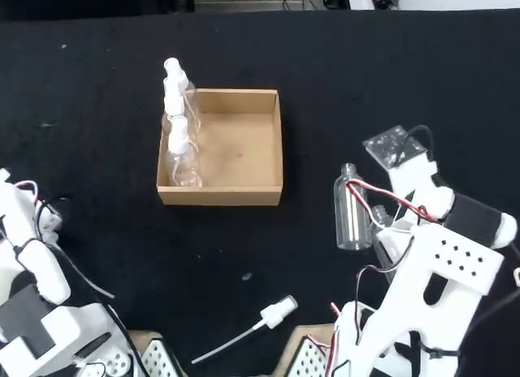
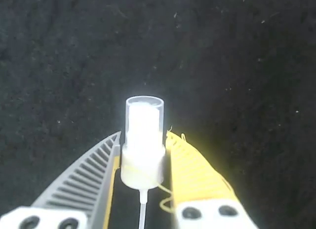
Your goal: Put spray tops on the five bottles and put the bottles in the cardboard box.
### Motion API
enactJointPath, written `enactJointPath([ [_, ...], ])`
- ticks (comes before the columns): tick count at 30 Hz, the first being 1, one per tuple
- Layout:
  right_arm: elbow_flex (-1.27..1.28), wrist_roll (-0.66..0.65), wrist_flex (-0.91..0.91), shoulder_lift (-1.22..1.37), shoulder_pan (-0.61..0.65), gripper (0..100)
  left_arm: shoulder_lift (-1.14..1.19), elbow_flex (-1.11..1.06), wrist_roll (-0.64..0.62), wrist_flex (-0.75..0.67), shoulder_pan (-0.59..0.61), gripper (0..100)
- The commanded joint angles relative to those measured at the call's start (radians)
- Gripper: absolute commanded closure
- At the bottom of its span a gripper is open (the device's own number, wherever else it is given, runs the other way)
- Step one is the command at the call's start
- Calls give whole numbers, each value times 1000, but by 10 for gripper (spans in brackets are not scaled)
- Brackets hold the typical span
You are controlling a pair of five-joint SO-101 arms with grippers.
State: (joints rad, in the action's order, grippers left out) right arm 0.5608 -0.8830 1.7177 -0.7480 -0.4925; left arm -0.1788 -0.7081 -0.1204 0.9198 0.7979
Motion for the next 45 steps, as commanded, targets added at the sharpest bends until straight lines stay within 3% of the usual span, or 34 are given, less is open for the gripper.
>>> enactJointPath([
  [1,-47,21,-58,-22,6,783,-3,104,35,117,-33,970],
  [11,259,-143,-379,93,-166,774,-170,42,35,149,-159,970],
  [18,364,-235,-428,104,-161,656,-281,-24,34,149,-214,970],
  [24,435,-204,-439,113,-77,655,-285,-50,34,149,-208,970],
  [28,527,-57,-621,128,-54,655,-285,-51,35,149,-208,970],
  [31,581,-29,-761,156,-55,656,-285,-51,35,149,-213,970],
  [38,590,-35,-882,291,-55,809,-285,-53,35,149,-213,970],
  [41,564,-68,-879,320,-71,944,-285,-53,35,149,-213,970],
  [42,544,-72,-872,320,-104,993,-285,-53,35,149,-213,970],
  [45,429,-91,-783,311,-258,957,-285,-53,35,152,-213,970],
])
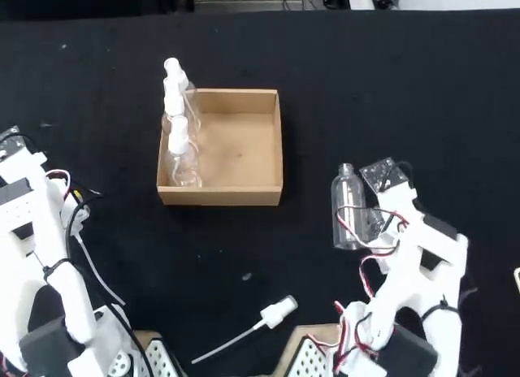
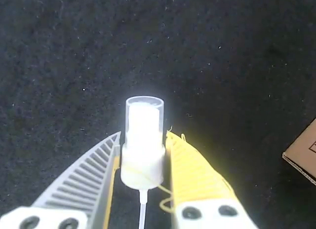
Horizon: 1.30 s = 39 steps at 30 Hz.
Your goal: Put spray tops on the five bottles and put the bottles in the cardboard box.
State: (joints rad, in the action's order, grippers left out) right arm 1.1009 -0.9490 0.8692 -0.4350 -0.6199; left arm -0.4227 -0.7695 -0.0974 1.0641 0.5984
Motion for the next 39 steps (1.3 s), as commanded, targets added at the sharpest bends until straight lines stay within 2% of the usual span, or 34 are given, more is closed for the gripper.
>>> enactJointPath([
  [1,-151,-64,103,-2,-186,957,-41,8,12,8,-13,970],
  [4,-214,-201,232,4,-318,956,-41,8,12,6,-15,970],
  [7,-213,-222,330,18,-354,946,-41,8,12,6,-15,970],
  [13,-222,-222,377,33,-321,685,-41,8,12,6,-13,970],
  [16,-222,-222,397,35,-267,616,-41,8,12,6,-13,970],
  [22,-248,-222,420,38,-167,668,-41,8,12,6,-13,970],
  [33,-232,-239,365,39,-261,686,-41,8,12,8,-10,970],
  [39,-119,-233,364,39,-273,691,-41,8,12,8,-13,970],
])
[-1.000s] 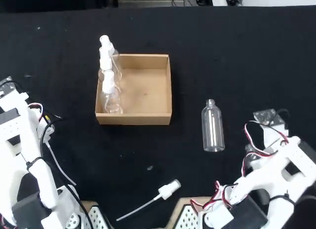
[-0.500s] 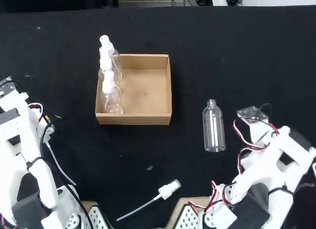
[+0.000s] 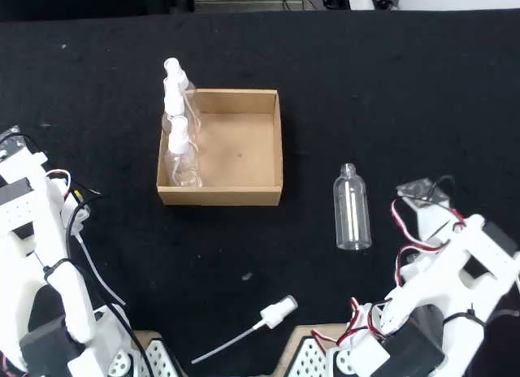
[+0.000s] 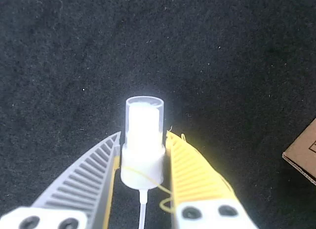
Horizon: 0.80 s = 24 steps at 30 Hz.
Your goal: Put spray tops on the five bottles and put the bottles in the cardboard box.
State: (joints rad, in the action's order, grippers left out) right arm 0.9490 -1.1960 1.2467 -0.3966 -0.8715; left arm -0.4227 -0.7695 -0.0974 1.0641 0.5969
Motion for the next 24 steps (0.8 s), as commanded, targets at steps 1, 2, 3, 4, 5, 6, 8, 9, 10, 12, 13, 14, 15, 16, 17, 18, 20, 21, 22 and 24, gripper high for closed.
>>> enactJointPath([
  [1,53,54,-18,1,-23,691,-41,8,12,8,-12,970],
  [2,67,89,-20,1,-23,691,-41,8,12,8,-12,970],
  [3,73,114,-20,1,-23,691,-41,8,12,8,-12,970],
  [4,74,124,-20,1,-21,691,-41,8,12,8,-12,970],
  [5,73,126,-21,1,-21,691,-41,8,12,8,-12,970],
  [6,71,126,-29,1,-21,691,-41,8,12,8,-12,970],
  [8,79,127,-72,1,-23,691,-41,8,12,11,-8,970],
  [9,91,126,-106,1,-26,691,-41,8,12,11,-7,970],
  [10,110,124,-150,1,-38,692,-41,7,12,11,-7,970],
  [12,142,124,-242,1,-60,748,-41,2,12,8,-7,970],
  [13,150,123,-269,-5,-68,819,-48,-8,12,5,-7,970],
  [14,145,121,-276,-8,-74,911,-49,-13,12,5,-10,970],
  [15,128,117,-269,-13,-74,995,-49,-16,12,5,-12,970],
  [16,105,115,-245,-18,-72,972,-49,-16,12,5,-12,970],
  [17,74,115,-216,-25,-69,944,-49,-16,12,5,-12,970],
  [18,38,117,-186,-35,-61,953,-51,-15,12,5,-12,970],
  [20,-33,157,-157,-39,-2,992,-51,-13,12,5,-12,970],
  [21,-59,203,-160,-38,31,982,-51,-12,12,5,-12,970],
  [22,-82,258,-176,-30,66,981,-51,-12,12,5,-12,970],
  [24,-105,362,-242,2,137,984,-51,-13,12,5,-12,970],
])
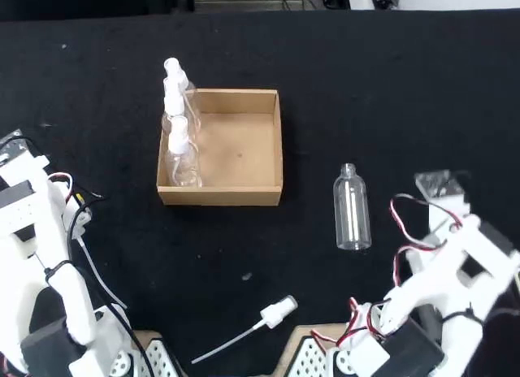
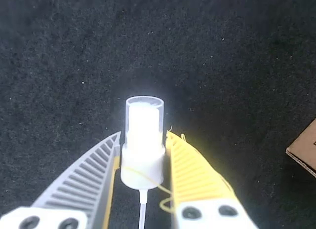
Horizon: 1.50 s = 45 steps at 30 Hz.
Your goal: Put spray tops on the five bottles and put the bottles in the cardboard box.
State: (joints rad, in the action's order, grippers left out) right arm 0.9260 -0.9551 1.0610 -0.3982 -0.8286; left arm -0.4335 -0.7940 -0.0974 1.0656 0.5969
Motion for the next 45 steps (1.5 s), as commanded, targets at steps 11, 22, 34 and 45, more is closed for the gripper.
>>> enactJointPath([
  [11,-220,169,117,239,169,714,-40,10,12,3,-13,970],
  [22,-268,150,219,266,150,684,-40,8,12,3,-13,970],
  [34,-177,84,74,274,141,990,-40,8,12,3,-12,970],
  [45,-561,276,454,-62,259,988,-41,251,12,43,-25,970],
])
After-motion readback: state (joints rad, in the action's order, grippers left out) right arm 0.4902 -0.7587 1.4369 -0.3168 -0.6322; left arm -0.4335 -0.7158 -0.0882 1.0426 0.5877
